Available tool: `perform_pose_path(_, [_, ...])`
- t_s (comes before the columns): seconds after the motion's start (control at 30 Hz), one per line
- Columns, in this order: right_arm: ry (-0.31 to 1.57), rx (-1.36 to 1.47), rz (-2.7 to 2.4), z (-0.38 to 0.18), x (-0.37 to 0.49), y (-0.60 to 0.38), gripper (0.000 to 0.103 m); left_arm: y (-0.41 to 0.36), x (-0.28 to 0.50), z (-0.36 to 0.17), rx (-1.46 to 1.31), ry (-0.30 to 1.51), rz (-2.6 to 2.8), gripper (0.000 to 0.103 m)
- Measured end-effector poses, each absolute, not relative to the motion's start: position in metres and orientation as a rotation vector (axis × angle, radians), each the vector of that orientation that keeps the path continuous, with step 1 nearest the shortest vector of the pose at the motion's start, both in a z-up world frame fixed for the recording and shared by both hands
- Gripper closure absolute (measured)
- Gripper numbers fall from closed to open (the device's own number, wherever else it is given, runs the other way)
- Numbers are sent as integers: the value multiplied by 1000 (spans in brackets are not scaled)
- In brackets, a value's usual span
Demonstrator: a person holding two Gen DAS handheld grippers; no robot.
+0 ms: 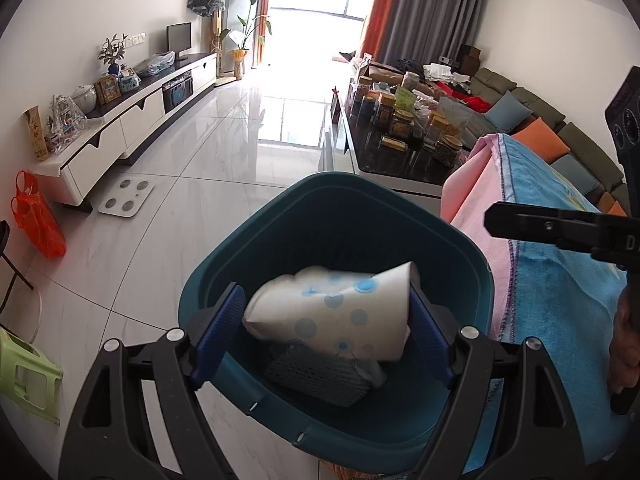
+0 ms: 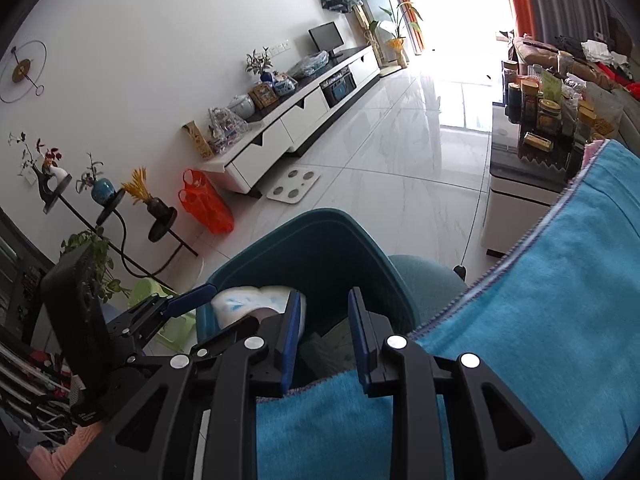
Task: Collect trash
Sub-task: 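Carry both to the teal bin and drop the cup while the right tool drops the tissue, then move both open tools back over the bed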
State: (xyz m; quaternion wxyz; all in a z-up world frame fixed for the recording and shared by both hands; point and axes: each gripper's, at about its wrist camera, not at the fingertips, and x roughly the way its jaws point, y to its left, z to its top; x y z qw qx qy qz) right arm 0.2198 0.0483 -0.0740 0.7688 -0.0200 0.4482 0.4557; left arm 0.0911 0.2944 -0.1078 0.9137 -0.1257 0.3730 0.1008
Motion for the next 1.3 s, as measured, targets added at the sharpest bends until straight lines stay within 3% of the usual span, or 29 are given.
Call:
perform_pose_path(0.47, [820,29,999,-37,184,-53,67,259,69,-68,-219,652,136,22])
perform_pose_path(0.73, [726,68,909,-21,155,-143,65,176,58,-38,-117,582,-77,20])
perform_pose_path(1.3, [656,241,420,-28,134,-356,63,-15,101,-42,33,625,-493,20])
